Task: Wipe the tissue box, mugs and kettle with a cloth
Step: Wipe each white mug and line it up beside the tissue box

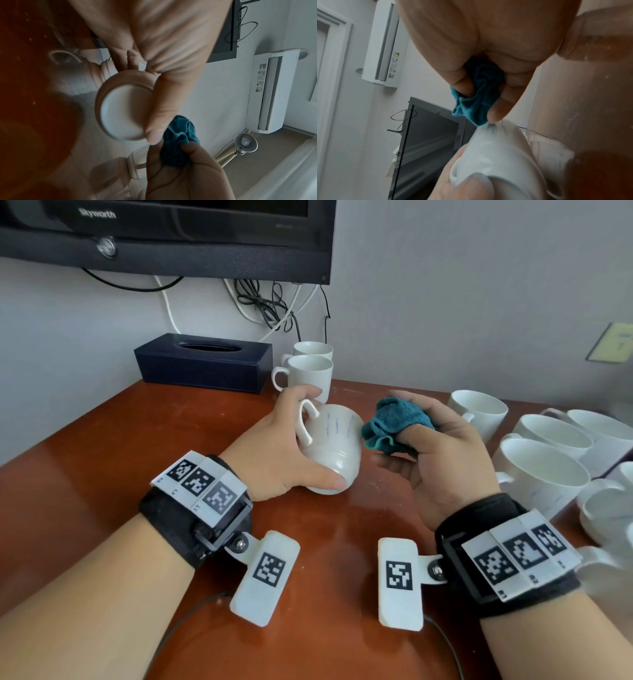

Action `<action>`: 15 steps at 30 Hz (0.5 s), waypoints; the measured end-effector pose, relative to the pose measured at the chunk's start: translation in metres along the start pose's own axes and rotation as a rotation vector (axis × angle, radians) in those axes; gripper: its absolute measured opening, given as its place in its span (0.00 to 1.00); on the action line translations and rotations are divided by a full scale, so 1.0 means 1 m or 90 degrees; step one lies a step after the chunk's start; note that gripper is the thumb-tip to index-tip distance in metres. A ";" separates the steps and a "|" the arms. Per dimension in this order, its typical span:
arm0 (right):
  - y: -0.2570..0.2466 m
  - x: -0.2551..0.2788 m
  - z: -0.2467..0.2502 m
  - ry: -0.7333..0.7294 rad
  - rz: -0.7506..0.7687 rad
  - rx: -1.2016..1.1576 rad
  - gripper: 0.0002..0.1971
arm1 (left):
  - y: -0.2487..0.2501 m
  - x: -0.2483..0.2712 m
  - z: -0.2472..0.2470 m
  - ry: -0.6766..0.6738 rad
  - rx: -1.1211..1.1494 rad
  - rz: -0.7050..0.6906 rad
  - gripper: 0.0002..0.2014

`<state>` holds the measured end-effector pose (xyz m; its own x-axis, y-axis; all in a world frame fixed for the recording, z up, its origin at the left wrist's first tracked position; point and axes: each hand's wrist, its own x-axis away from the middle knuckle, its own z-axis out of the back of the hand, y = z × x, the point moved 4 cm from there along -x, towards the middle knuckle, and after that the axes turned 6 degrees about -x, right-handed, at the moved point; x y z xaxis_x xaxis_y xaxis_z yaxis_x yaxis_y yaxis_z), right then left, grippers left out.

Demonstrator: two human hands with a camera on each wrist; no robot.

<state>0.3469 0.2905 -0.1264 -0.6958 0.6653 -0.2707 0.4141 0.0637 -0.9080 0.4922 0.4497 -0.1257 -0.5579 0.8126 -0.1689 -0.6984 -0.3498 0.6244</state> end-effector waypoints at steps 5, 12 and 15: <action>-0.006 0.002 -0.003 0.014 -0.039 -0.104 0.30 | 0.004 0.004 -0.001 0.010 0.011 -0.017 0.56; -0.006 0.000 -0.004 0.023 -0.092 -0.241 0.23 | 0.006 0.005 -0.002 0.006 -0.015 -0.003 0.53; -0.007 0.001 -0.005 0.024 -0.105 -0.255 0.21 | 0.006 0.004 -0.001 0.018 -0.027 0.005 0.51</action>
<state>0.3463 0.2943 -0.1185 -0.7533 0.6479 -0.1132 0.4988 0.4505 -0.7404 0.4851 0.4508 -0.1232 -0.5750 0.7968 -0.1859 -0.7121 -0.3754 0.5933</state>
